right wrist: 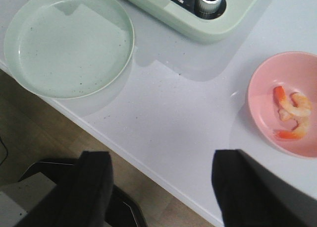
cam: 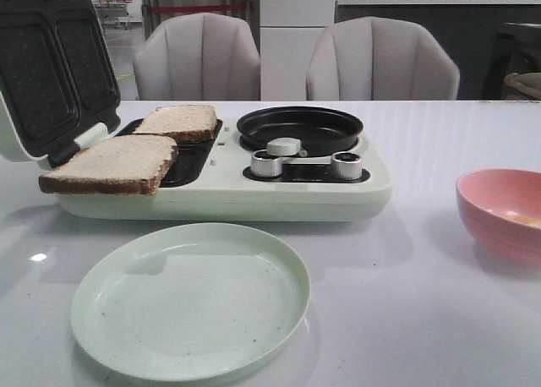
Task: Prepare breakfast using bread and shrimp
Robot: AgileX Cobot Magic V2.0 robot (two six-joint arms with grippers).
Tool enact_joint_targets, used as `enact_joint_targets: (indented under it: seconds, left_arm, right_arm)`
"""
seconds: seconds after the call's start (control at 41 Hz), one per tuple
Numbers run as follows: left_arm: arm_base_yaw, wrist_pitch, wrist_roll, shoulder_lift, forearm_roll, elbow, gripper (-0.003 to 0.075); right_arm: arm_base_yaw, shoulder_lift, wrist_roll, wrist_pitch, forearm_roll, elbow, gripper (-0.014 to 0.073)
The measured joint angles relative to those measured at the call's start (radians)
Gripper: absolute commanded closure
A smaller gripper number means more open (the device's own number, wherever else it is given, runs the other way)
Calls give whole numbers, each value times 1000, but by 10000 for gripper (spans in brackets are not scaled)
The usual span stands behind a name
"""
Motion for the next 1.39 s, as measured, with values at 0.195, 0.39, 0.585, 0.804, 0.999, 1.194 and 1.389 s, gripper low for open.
enact_joint_targets:
  seconds: [0.195, 0.39, 0.585, 0.804, 0.999, 1.194, 1.389]
  left_arm:
    - [10, 146, 2, 146, 100, -100, 265]
    - [204, 150, 13, 267, 124, -169, 265]
    - [570, 150, 151, 302, 19, -195, 329]
    - [1030, 103, 480, 301, -341, -195, 550]
    - [1366, 23, 684, 326, -627, -207, 621]
    - [1541, -60, 792, 465, -839, -269, 621]
    - [1563, -218, 809, 663, -908, -368, 621]
  right_arm:
    - [0, -2, 0, 3, 0, 2, 67]
    - [0, -2, 0, 5, 0, 5, 67]
    - [0, -2, 0, 5, 0, 5, 67]
    - [0, -2, 0, 5, 0, 5, 67]
    - [0, -2, 0, 5, 0, 5, 67]
    - [0, -2, 2, 5, 0, 5, 67]
    - [0, -2, 2, 5, 0, 5, 67]
